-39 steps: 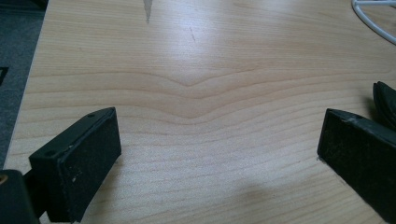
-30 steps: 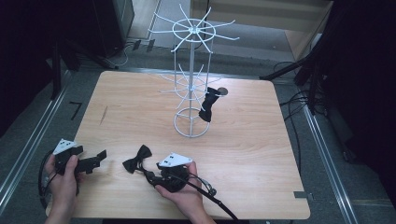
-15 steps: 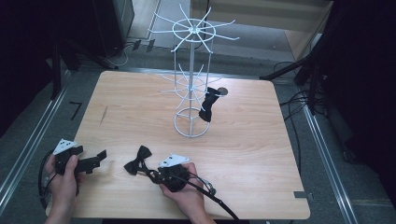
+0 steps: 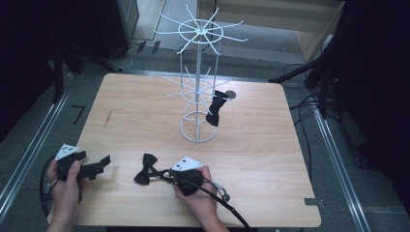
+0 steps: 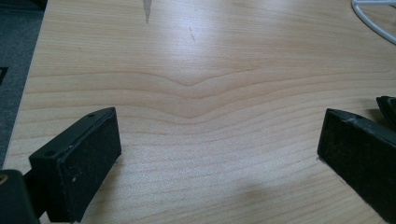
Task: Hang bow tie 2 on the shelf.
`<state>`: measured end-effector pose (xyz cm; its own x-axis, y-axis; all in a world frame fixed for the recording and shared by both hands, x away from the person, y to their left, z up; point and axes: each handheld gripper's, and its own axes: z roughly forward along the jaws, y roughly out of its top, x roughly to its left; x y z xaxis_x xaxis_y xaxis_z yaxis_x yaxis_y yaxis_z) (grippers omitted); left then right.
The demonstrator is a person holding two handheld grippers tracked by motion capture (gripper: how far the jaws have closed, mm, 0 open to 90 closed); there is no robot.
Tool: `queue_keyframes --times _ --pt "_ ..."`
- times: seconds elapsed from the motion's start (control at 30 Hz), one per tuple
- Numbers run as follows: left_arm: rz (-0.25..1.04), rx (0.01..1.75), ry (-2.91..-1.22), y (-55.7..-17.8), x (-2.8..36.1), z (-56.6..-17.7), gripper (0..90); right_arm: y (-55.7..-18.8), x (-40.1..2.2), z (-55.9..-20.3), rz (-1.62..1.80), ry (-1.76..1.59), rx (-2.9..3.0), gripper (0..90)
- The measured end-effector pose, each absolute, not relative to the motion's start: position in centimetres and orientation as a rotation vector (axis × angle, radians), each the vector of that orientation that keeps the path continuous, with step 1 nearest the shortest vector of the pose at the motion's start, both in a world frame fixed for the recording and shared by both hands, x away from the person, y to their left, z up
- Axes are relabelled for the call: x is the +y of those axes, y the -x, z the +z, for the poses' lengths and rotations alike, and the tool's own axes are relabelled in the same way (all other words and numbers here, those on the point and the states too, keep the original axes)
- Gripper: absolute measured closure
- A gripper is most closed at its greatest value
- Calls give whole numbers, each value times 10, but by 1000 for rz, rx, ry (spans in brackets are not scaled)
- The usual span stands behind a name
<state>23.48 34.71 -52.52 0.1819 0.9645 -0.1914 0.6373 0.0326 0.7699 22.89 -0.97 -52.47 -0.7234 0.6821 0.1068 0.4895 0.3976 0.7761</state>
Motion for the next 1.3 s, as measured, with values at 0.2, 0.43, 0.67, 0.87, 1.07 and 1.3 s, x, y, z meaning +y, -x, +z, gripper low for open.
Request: queue_keyframes --times 0.2,0.43,0.67,0.87,1.07,1.3 --pt "535 1536 -1686 -235 347 -525 0 -232 -21 -512 1263 -1050 2323 894" --pt "537 1537 -1687 -235 347 -525 0 -239 -44 -496 1293 -1062 2193 894" --pt "536 1536 -1687 -235 347 -525 0 -242 -59 -484 1312 -1064 2104 894" --pt "535 1536 -1686 -235 347 -525 0 -244 -73 -473 1318 -1059 2035 894" --pt "535 1535 -1687 -235 347 -525 0 -247 -89 -458 1334 -1069 1969 894" --pt "532 1535 -1689 -235 346 -525 0 -250 -105 -442 1342 -1056 1916 894"
